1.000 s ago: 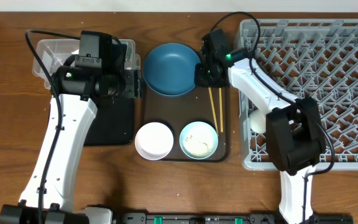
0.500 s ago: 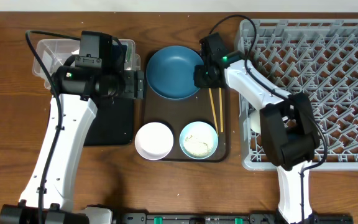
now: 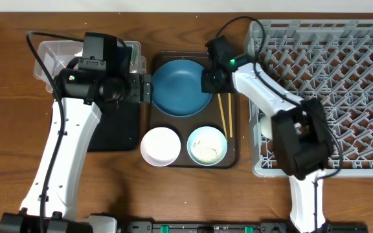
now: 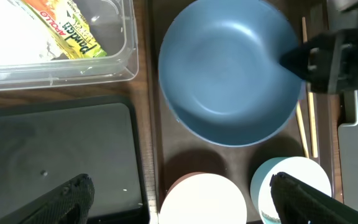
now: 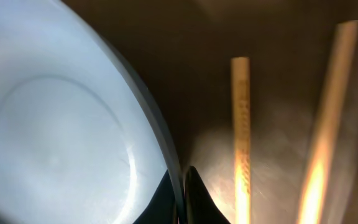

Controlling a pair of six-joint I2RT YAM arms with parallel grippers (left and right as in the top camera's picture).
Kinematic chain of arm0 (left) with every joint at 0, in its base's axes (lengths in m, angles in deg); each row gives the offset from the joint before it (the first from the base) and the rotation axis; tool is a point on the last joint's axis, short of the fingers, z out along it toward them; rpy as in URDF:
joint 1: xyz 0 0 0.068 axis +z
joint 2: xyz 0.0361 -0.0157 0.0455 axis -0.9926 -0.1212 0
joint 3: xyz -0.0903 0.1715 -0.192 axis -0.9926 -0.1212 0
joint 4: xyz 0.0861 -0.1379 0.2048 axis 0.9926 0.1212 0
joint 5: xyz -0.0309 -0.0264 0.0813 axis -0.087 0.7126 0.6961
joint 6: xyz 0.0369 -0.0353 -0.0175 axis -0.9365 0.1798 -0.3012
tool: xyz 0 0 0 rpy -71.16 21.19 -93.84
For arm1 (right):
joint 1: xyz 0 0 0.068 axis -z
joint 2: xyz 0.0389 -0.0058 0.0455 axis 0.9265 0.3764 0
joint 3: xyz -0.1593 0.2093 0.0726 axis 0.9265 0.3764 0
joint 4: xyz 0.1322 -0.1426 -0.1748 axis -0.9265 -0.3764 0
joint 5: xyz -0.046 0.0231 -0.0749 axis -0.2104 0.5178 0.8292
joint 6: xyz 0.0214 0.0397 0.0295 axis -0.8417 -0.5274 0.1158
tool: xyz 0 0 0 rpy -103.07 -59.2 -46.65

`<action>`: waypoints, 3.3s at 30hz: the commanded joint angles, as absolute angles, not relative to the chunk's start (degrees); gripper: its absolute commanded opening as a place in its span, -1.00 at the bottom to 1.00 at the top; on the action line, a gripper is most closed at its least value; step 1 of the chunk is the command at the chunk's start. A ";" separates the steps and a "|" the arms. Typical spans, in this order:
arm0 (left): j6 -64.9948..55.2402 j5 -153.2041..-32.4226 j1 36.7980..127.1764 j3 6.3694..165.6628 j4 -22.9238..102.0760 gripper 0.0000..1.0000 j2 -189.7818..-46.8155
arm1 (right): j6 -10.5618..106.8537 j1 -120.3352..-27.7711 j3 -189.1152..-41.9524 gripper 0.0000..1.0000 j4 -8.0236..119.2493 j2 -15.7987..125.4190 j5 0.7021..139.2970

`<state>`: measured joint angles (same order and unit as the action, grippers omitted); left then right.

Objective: Sort waste into correct bins and load items into the dishwasher rack
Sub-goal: 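Lift the blue plate and place it upright in the dish rack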

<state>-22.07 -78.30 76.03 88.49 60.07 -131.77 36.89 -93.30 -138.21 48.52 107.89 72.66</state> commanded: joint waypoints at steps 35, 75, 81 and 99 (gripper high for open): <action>-22.68 -77.56 76.16 88.86 60.22 0.89 -132.08 | 104.08 -62.24 -139.08 -0.98 74.14 88.68 138.62; -22.68 -77.56 76.16 88.86 60.20 0.89 -132.06 | 111.29 -60.21 -139.04 -0.97 69.68 97.97 122.90; -22.68 -77.56 76.16 88.86 60.22 0.89 -132.06 | 105.98 -62.00 -139.04 -0.41 67.65 97.97 122.99; -22.68 -77.56 76.16 88.86 60.22 0.89 -132.08 | 100.27 -67.46 -139.06 0.89 66.92 94.16 125.46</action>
